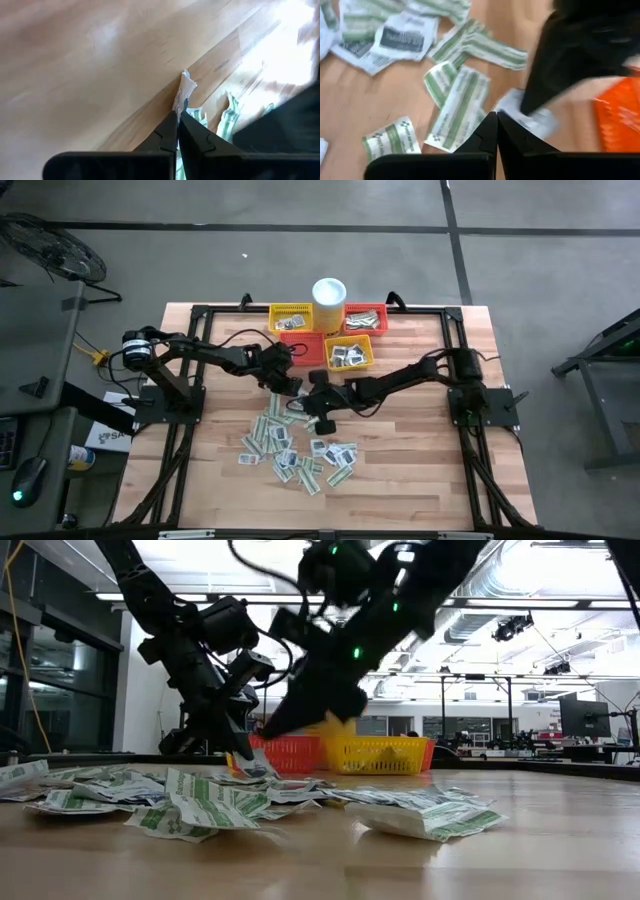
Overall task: Pick & Place First Aid Supplies
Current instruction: Put the black towelette pack into the bottom yellow basket
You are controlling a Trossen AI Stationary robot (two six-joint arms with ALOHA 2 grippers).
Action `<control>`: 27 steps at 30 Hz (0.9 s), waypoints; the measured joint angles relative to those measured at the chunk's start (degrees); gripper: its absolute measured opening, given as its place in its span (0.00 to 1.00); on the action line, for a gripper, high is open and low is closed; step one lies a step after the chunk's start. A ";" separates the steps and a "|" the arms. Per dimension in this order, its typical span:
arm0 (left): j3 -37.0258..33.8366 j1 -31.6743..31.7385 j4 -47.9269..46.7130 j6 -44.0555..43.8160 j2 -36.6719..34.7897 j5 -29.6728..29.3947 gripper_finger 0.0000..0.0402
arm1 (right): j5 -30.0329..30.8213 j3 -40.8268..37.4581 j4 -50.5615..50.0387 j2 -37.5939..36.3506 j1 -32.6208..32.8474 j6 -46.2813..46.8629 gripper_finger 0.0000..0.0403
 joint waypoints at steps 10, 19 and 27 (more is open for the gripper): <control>0.95 0.00 0.55 5.90 -4.12 0.98 0.00 | 3.54 0.04 -19.98 -15.64 -0.24 20.97 0.00; 4.73 0.02 0.67 9.71 -13.17 -6.93 0.00 | 9.11 0.07 -34.19 -28.30 -1.00 31.94 0.00; 11.17 0.02 2.80 11.39 -13.91 -16.28 0.00 | 15.14 0.09 -48.55 -37.18 -3.23 38.24 0.00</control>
